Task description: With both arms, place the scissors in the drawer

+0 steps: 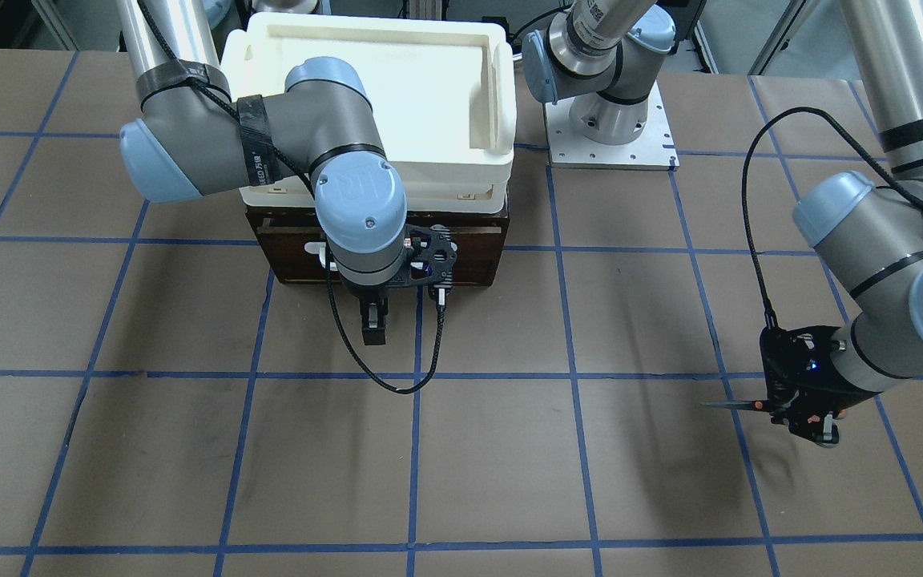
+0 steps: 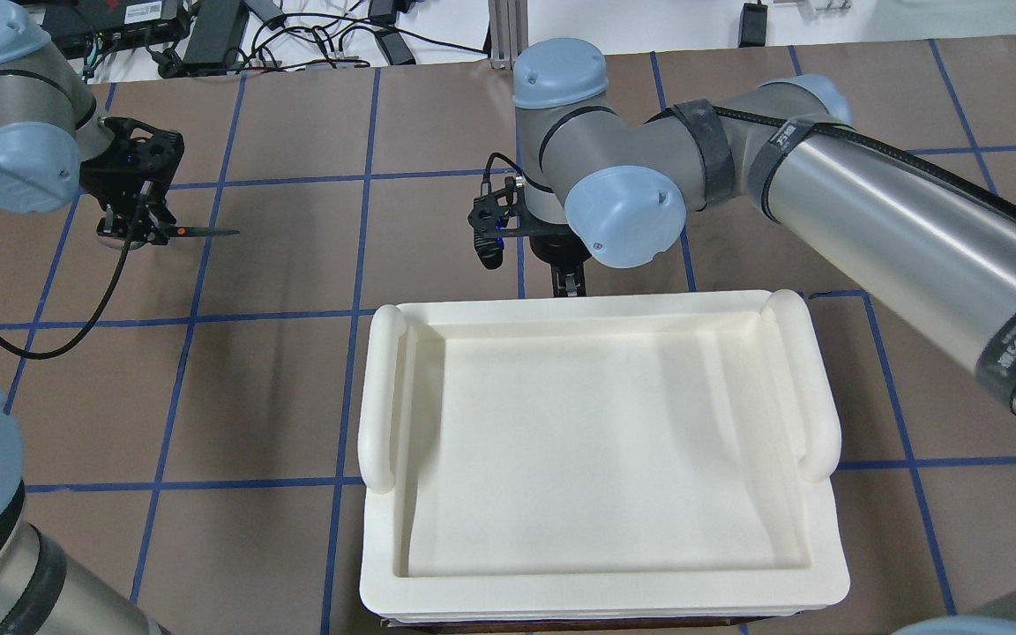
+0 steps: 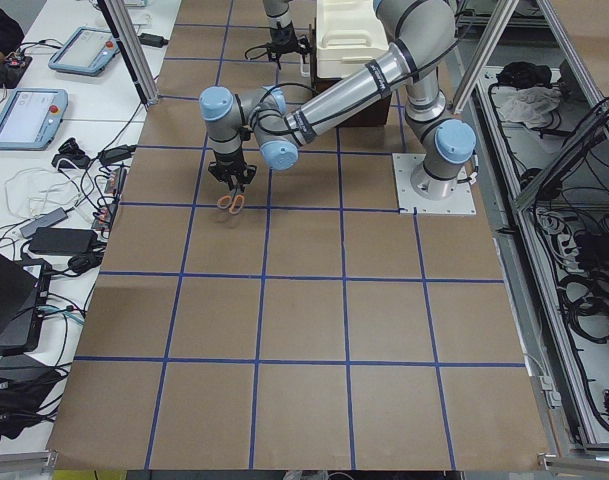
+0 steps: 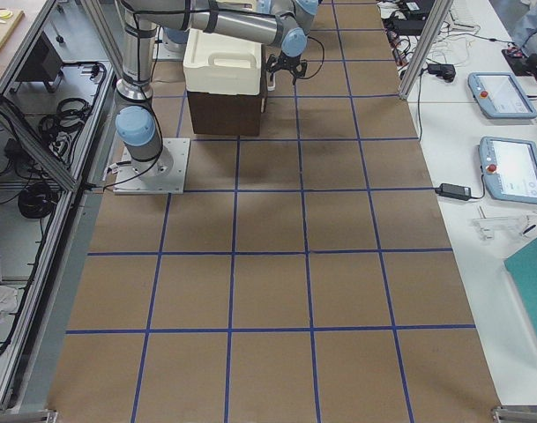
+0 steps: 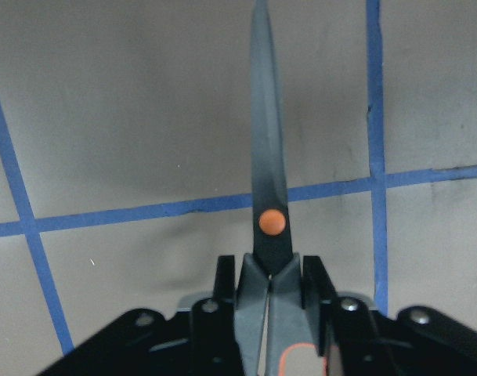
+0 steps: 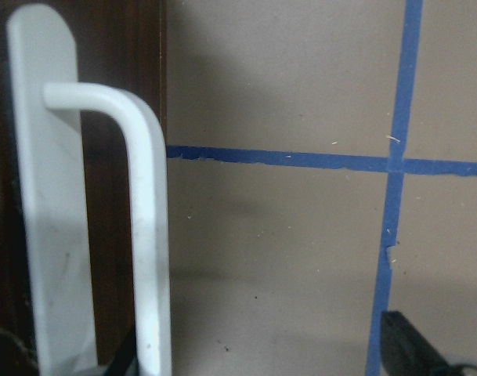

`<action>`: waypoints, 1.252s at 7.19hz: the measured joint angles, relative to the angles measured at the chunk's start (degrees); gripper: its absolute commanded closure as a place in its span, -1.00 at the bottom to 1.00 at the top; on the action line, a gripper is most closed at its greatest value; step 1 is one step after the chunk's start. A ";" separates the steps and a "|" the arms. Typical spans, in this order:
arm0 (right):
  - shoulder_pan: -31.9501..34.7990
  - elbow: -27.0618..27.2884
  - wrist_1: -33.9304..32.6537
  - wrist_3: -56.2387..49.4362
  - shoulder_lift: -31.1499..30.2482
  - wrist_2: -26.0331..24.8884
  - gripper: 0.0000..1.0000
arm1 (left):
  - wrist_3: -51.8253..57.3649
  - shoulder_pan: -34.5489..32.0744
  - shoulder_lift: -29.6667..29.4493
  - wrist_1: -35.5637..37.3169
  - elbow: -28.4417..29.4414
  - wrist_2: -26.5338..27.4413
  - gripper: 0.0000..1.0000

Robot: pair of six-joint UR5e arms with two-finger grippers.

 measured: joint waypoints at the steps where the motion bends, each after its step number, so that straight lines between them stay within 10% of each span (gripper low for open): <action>1: 0.00 -0.04 -1.33 -0.05 0.16 0.00 -1.00 | 0.06 0.07 -0.10 0.01 0.00 -0.15 1.00; 9: -0.63 -1.04 -6.25 -1.02 0.57 0.00 -1.00 | 0.00 0.00 -0.34 0.04 -0.17 -0.26 1.00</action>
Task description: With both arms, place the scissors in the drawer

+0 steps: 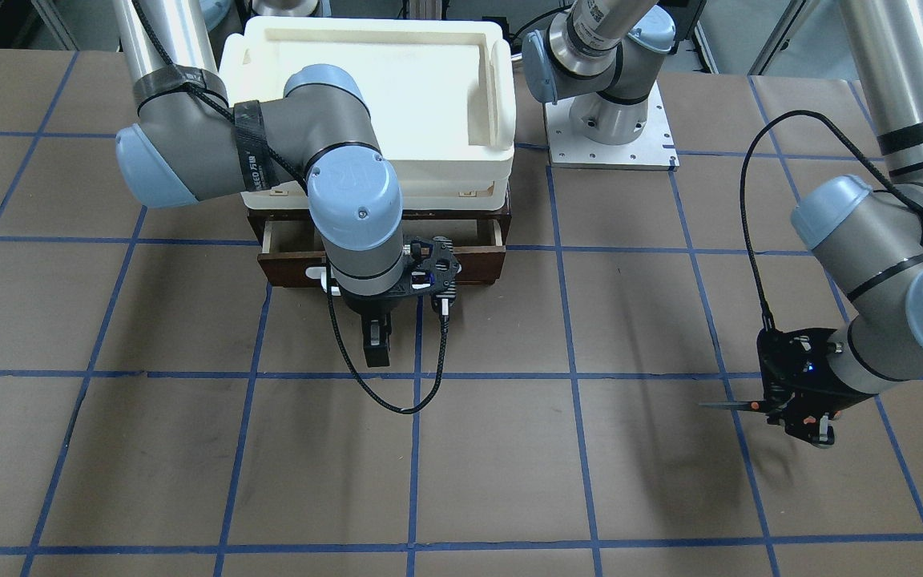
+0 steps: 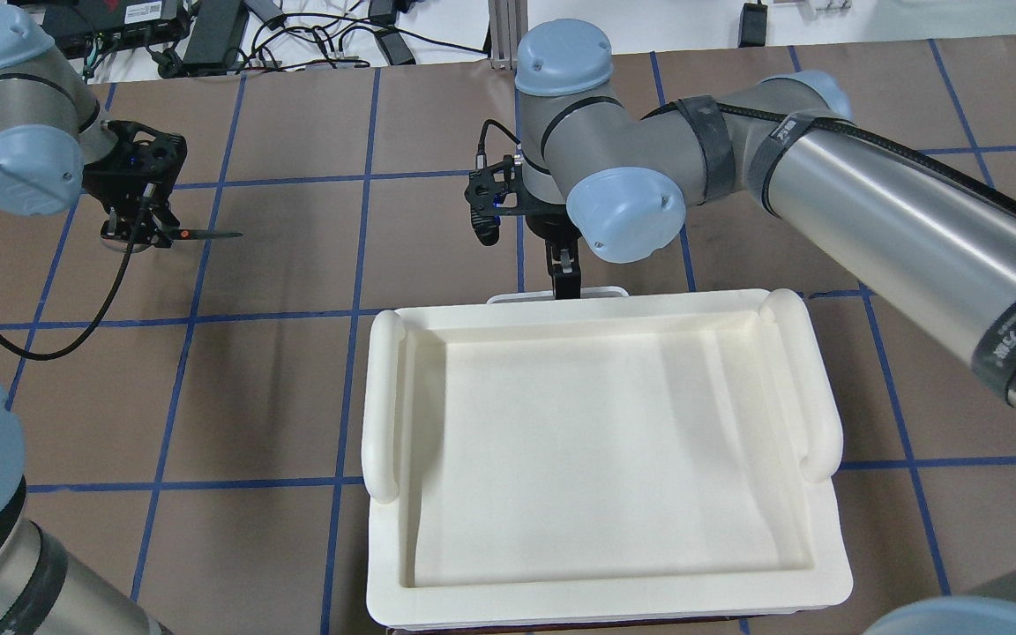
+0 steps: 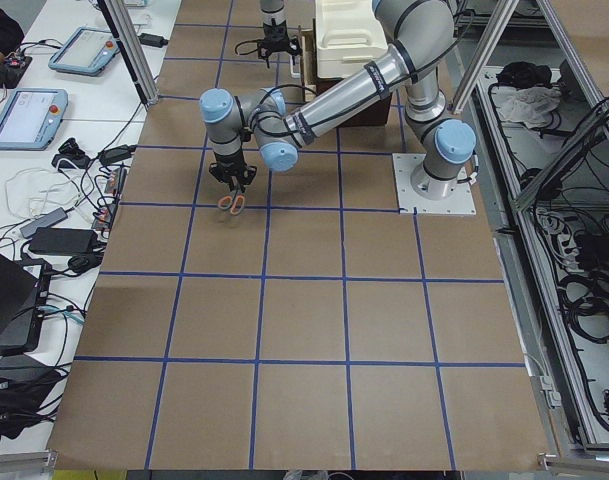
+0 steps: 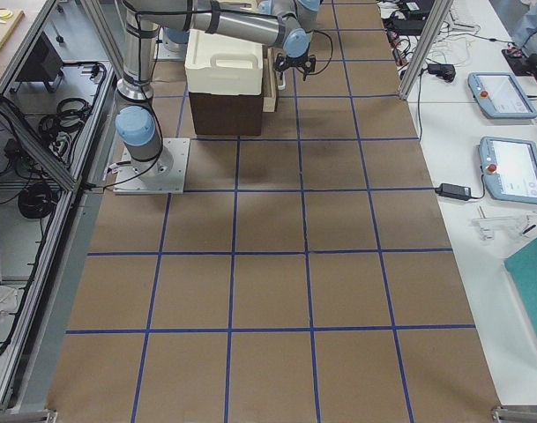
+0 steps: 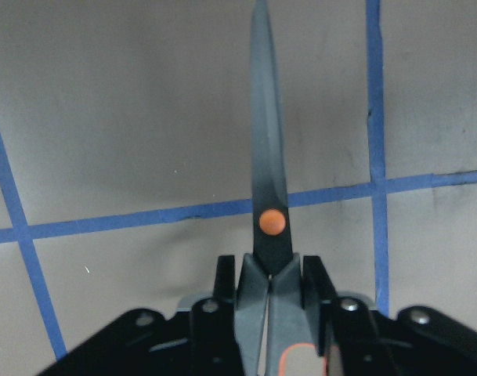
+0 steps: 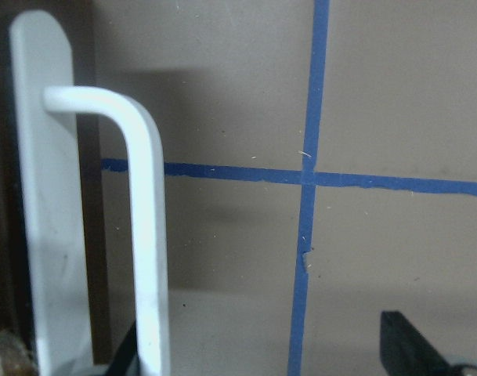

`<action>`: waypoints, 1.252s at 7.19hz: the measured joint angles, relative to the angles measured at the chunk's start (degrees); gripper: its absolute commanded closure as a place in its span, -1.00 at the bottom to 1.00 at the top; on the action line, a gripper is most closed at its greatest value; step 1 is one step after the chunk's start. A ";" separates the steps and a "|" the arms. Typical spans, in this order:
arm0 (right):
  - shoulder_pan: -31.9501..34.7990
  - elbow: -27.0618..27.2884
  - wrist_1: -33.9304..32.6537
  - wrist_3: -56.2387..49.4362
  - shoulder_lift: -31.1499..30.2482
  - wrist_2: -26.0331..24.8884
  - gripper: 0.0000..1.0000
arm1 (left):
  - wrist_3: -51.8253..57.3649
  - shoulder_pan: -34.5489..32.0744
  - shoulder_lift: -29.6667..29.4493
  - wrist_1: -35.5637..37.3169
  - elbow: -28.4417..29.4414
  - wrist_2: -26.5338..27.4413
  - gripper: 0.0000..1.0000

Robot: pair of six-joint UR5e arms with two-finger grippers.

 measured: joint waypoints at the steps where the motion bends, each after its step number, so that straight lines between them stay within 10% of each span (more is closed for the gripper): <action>1: -0.23 -0.57 -0.29 -0.03 0.17 -0.02 -1.00 | 0.06 0.00 -0.03 0.01 0.00 0.00 1.00; 9: -1.24 -7.56 -3.28 0.07 5.38 -0.01 -1.00 | 0.86 0.04 -0.36 0.04 0.00 -0.63 1.00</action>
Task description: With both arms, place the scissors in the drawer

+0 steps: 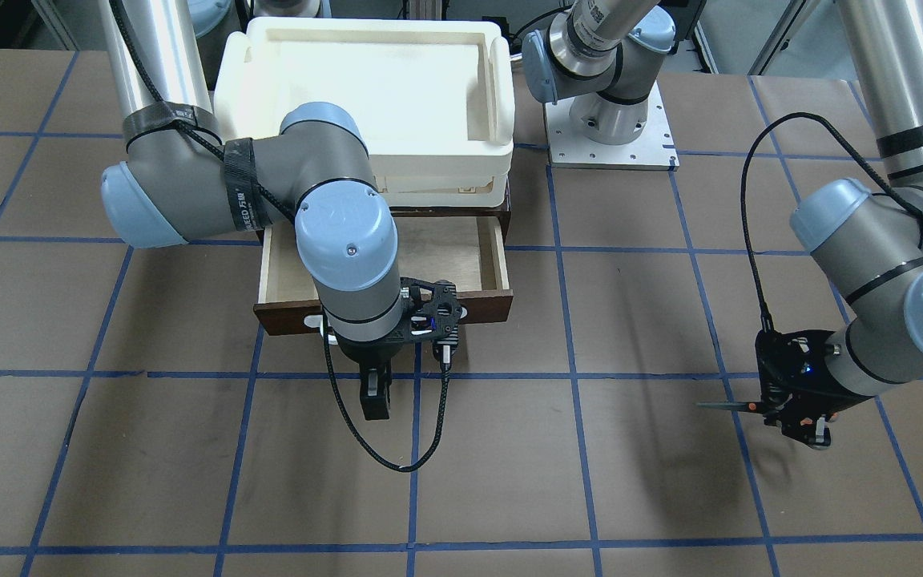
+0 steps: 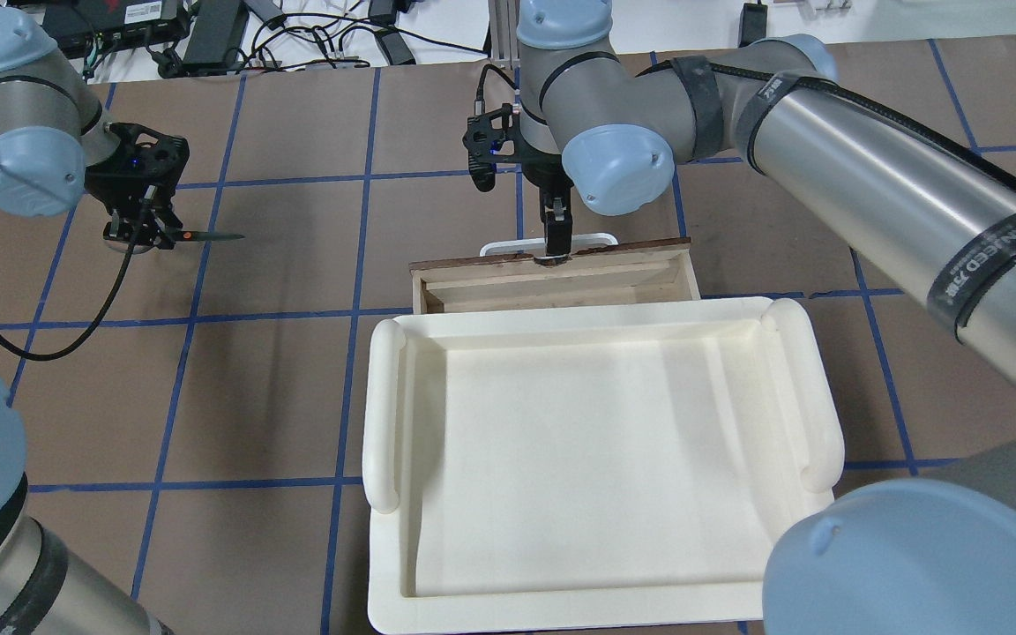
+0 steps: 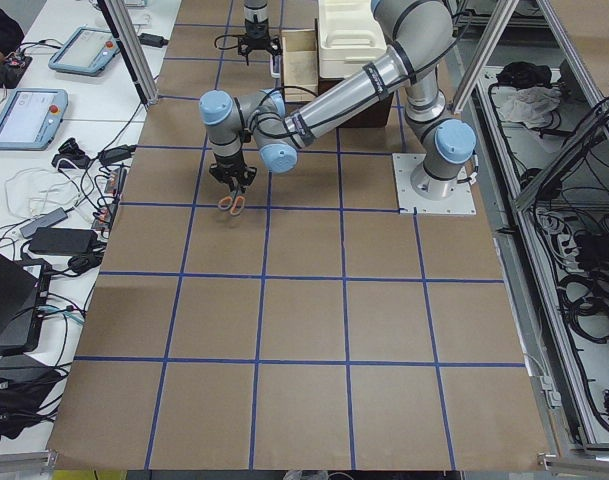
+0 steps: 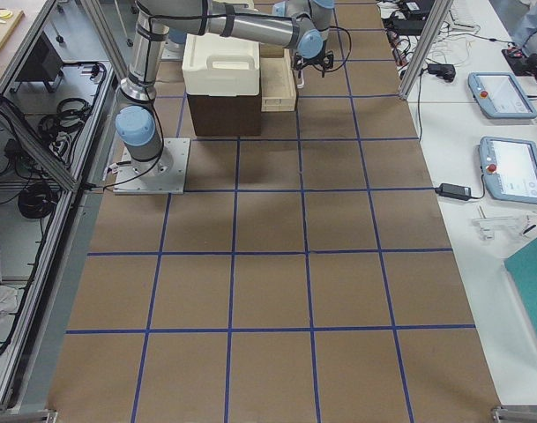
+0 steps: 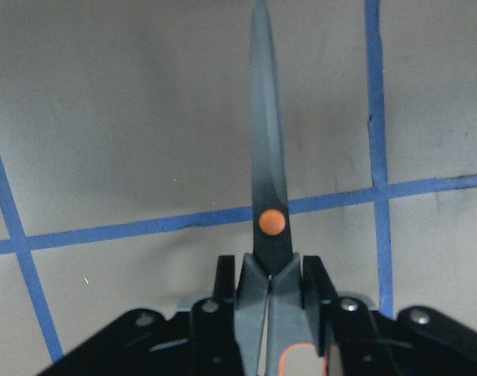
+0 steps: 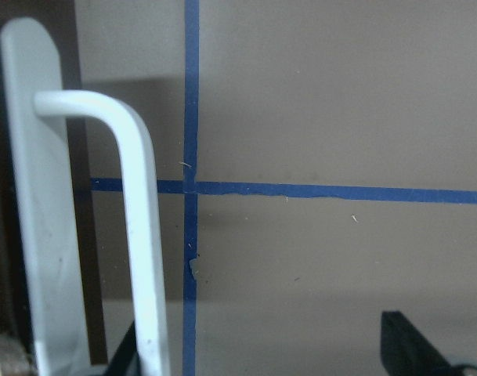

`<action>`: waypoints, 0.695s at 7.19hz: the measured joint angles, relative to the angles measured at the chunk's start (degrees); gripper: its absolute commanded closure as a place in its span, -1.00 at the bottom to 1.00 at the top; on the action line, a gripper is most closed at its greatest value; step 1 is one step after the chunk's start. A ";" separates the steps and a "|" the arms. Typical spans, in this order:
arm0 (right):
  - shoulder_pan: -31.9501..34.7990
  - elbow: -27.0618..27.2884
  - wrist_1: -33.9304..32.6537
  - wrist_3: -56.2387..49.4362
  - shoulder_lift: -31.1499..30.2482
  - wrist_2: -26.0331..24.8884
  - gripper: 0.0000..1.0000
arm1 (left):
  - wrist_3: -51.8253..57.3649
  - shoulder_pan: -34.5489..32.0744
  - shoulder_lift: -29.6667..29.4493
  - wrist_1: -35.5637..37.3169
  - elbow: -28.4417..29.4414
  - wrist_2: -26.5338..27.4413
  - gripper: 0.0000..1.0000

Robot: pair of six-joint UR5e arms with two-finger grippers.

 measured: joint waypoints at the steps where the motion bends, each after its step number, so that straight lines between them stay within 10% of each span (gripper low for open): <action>1: -0.08 -0.48 -0.01 0.06 0.30 0.01 -1.00 | 0.08 0.03 0.00 0.00 0.00 -0.27 1.00; 5: -0.81 -1.52 -0.01 0.52 0.67 0.00 -1.00 | 0.17 0.04 -0.04 0.10 0.00 -0.26 1.00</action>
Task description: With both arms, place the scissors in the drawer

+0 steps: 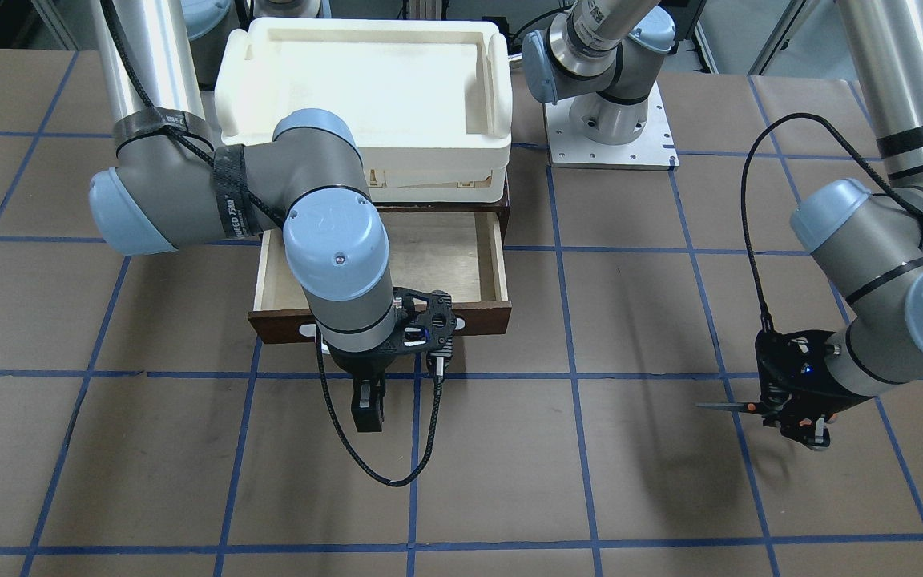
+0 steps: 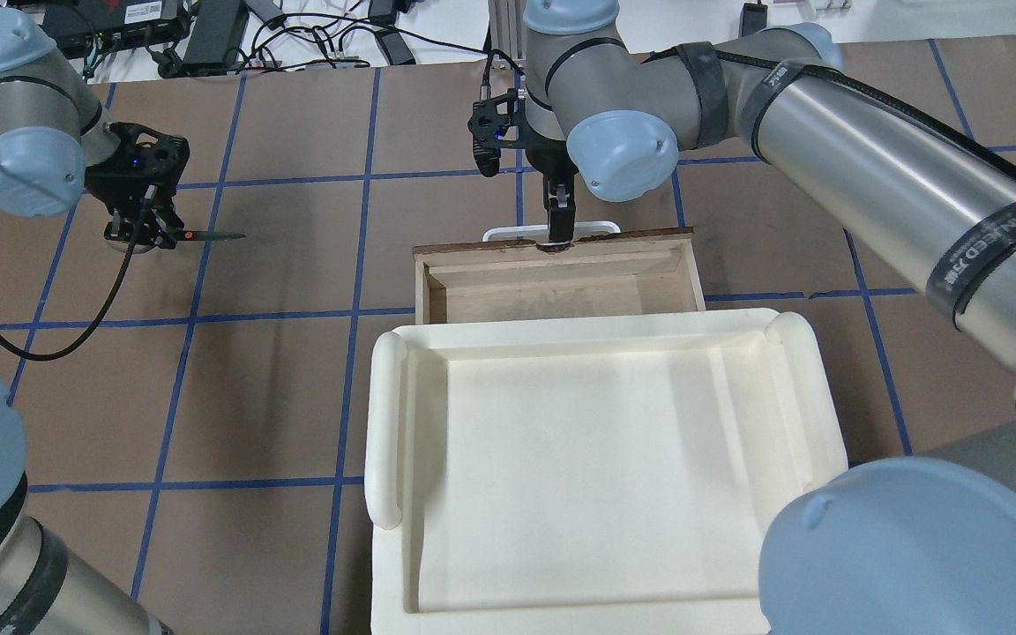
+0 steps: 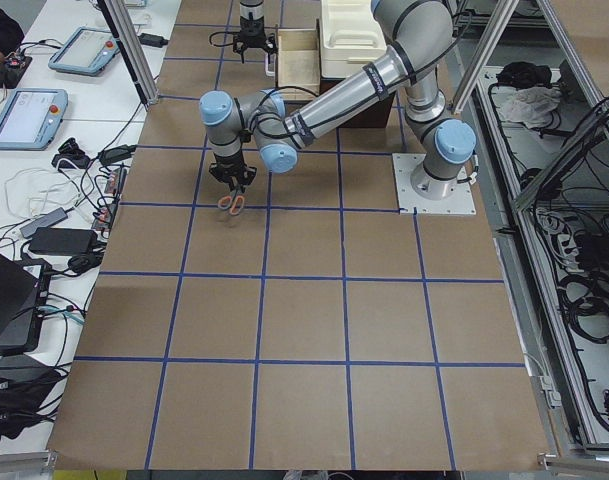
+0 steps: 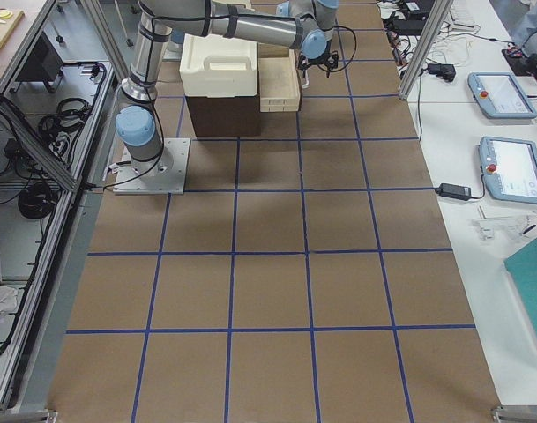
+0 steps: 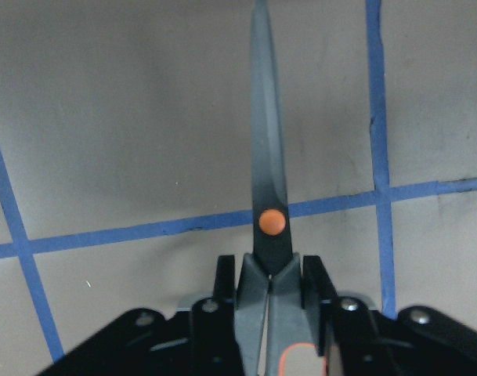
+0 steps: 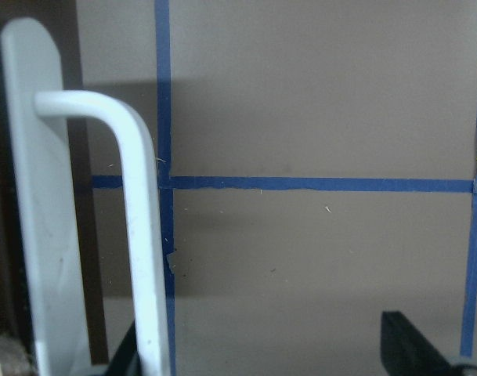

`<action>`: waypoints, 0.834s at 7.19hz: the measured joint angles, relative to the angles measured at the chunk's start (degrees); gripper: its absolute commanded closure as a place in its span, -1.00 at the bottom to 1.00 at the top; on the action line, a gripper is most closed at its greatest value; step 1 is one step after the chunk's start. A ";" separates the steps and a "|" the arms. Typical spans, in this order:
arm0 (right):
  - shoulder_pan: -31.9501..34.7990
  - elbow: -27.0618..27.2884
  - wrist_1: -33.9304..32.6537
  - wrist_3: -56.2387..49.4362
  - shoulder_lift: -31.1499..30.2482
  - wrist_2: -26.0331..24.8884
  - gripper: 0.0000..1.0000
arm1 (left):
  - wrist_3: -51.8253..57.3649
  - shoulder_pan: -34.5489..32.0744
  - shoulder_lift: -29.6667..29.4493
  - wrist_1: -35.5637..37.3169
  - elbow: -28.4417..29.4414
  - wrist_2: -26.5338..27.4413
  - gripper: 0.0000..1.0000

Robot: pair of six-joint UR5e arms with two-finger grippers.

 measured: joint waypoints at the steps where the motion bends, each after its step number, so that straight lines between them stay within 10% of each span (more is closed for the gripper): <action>1: -0.02 -0.08 0.00 0.12 0.19 0.13 -1.00 | 0.01 0.00 0.00 0.07 0.00 -0.01 1.00; 6: -0.06 -0.24 0.01 0.33 1.06 0.58 -1.00 | -0.01 0.00 -0.29 0.16 -0.05 -0.11 1.00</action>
